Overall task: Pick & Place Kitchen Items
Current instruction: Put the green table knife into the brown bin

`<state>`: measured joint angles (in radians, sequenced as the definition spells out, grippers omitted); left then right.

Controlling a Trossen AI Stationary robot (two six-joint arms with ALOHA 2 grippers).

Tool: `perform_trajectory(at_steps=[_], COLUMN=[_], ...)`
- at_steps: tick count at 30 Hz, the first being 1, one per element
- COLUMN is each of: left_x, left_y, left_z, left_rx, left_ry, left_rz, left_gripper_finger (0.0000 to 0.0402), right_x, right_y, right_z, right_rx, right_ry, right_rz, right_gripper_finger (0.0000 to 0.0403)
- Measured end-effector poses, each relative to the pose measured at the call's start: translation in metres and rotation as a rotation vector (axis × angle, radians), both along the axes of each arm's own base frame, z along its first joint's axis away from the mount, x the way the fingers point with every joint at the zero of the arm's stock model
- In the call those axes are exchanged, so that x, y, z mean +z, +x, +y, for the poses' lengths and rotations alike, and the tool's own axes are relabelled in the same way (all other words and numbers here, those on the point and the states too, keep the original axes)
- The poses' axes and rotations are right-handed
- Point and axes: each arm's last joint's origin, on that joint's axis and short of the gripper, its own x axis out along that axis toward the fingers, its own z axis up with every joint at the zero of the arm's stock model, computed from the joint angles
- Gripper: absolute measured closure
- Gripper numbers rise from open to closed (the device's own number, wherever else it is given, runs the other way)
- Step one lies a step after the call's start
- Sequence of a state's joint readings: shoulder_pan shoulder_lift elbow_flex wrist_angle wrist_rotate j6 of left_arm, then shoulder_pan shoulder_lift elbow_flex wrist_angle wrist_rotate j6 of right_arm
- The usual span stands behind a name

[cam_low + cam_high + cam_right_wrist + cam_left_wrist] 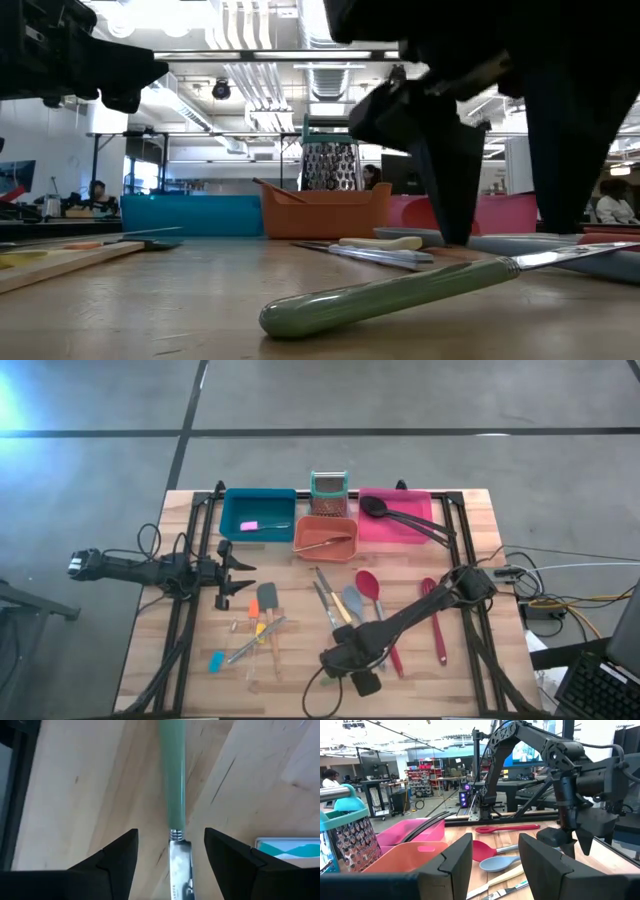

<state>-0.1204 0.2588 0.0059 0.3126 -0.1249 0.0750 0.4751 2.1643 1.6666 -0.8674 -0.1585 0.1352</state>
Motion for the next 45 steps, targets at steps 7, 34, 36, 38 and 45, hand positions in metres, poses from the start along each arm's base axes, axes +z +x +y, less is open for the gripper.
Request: perform_trajectory(at_steps=[7, 34, 36, 38, 45], left_x=[0.000, 0.000, 0.000, 0.000, -0.001], left_y=[0.000, 0.000, 0.000, 0.000, 0.000], left_z=[0.000, 0.000, 0.000, 0.000, 0.000], left_rx=[0.000, 0.000, 0.000, 0.000, 0.000], left_ry=[0.000, 0.000, 0.000, 0.000, 0.001], left_rz=[0.000, 0.000, 0.000, 0.000, 0.009], left_gripper_finger=[0.0236, 0.0236, 0.0236, 0.0236, 0.0236], right_x=[-0.021, -0.027, -0.023, -0.016, 0.030], right_y=[-0.008, -0.017, -0.020, -0.025, -0.037], right_z=[-0.004, -0.009, -0.010, -0.013, -0.027], right_rx=[0.000, -0.099, -0.099, -0.098, -0.107], right_ry=[-0.013, -0.066, -0.067, -0.074, -0.074], right_rz=[0.020, 0.009, 0.020, 0.036, 0.011], right_gripper_finger=[0.0184, 0.0349, 0.0349, 0.0349, 0.0349])
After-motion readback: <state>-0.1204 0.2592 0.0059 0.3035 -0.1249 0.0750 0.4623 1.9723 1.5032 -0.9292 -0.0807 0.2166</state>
